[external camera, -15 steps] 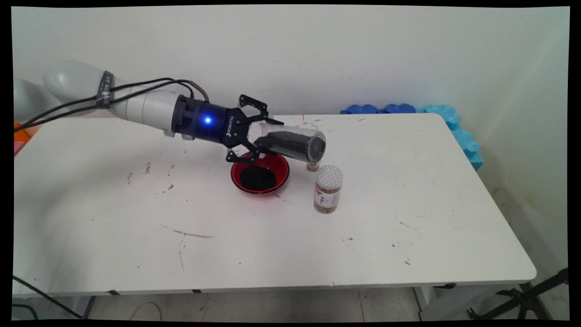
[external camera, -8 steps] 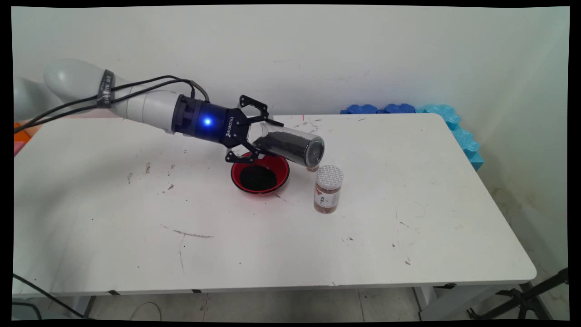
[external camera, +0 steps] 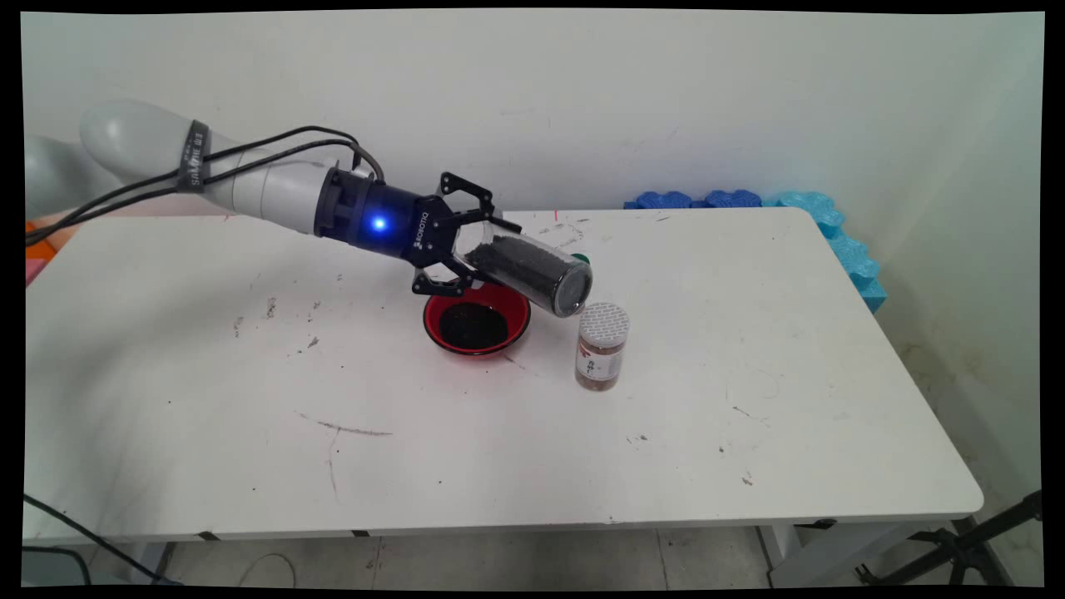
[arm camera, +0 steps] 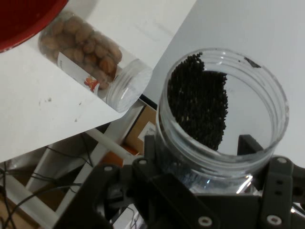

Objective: Pour the black seasoning powder in the red bowl

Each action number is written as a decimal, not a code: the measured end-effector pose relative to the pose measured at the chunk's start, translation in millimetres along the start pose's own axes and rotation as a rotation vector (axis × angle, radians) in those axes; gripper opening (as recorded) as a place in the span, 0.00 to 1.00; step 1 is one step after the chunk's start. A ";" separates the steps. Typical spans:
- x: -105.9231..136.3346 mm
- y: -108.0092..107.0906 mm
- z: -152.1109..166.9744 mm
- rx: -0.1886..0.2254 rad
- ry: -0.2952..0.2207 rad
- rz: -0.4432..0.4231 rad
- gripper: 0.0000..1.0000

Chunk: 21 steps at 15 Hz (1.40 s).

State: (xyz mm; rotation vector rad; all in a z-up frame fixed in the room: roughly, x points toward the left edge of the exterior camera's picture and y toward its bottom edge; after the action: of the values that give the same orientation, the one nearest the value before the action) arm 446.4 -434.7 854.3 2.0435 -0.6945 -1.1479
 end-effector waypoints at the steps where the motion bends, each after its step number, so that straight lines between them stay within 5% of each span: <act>1: -0.6 1.0 -0.4 0.003 -0.003 0.022 0.00; 6: -2.6 3.3 -3.8 0.020 -0.015 0.125 0.00; 14: -11.8 11.4 -16.8 0.066 -0.009 0.414 0.00; 21: -26.5 28.7 -31.3 0.090 0.001 0.771 0.00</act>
State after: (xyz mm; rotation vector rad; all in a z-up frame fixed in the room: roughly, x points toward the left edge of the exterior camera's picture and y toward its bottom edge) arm 458.0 -424.0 901.9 1.5893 -1.3896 -0.6634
